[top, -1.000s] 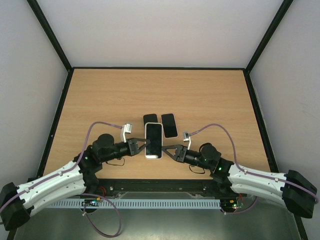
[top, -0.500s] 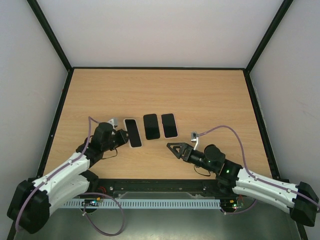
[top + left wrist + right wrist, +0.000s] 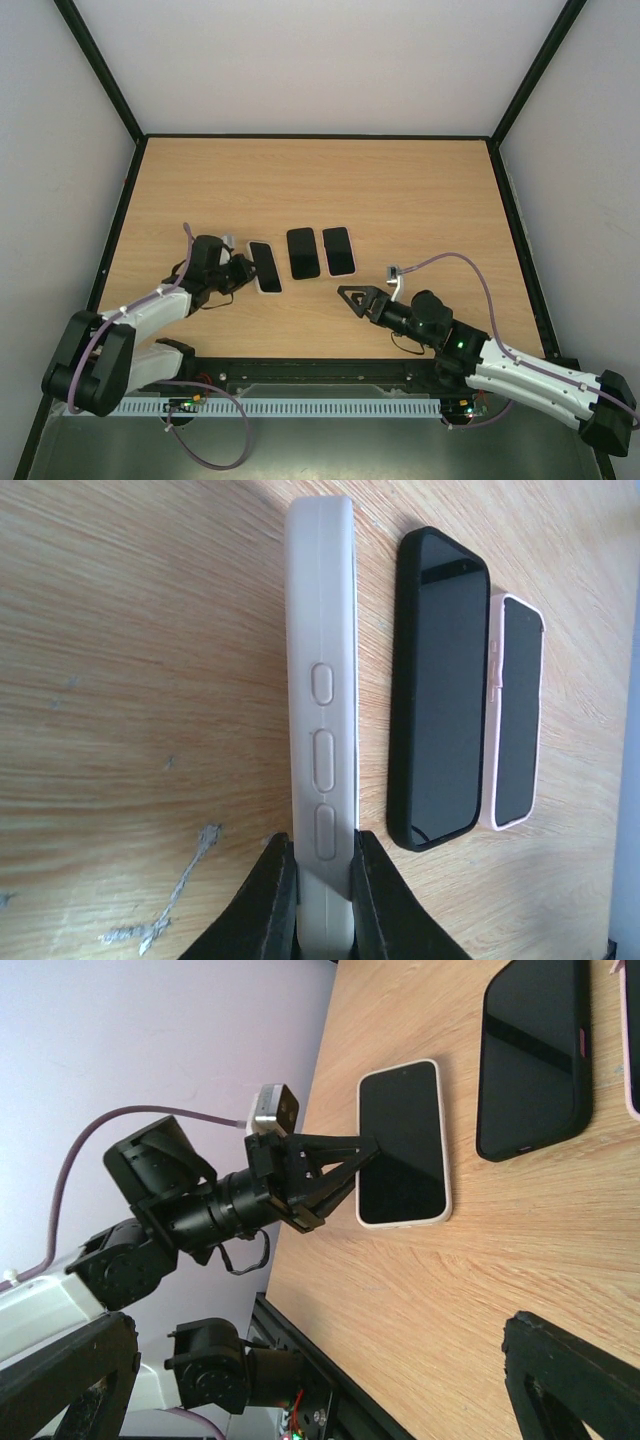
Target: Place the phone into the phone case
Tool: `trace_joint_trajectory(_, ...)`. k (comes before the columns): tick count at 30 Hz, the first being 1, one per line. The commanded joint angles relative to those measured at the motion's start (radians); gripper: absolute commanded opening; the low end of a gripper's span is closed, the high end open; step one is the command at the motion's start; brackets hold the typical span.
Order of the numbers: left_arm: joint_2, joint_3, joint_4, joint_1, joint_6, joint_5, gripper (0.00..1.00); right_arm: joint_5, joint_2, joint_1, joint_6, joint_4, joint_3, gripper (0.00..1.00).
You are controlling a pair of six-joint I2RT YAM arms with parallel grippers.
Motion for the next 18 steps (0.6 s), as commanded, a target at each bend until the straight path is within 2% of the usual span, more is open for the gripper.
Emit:
trace_joint_trajectory(1,0.047,0.041,0.135,0.031,0.046,0.107,0.02,0.035,-0.017,0.002,-0.014,-0.029,0.032,0.98)
trace_joint_trajectory(7,0.121,0.035,0.159,0.075,0.070,0.129,0.02,0.036,-0.010,0.002,-0.013,-0.016,0.028,0.97)
trace_joint_trajectory(9,0.137,0.037,0.143,0.088,0.079,0.122,0.05,0.038,-0.003,0.002,-0.013,-0.017,0.028,0.98)
trace_joint_trajectory(18,0.077,0.047,0.004,0.105,0.106,0.018,0.36,0.081,0.004,0.002,-0.016,-0.072,0.033,0.97)
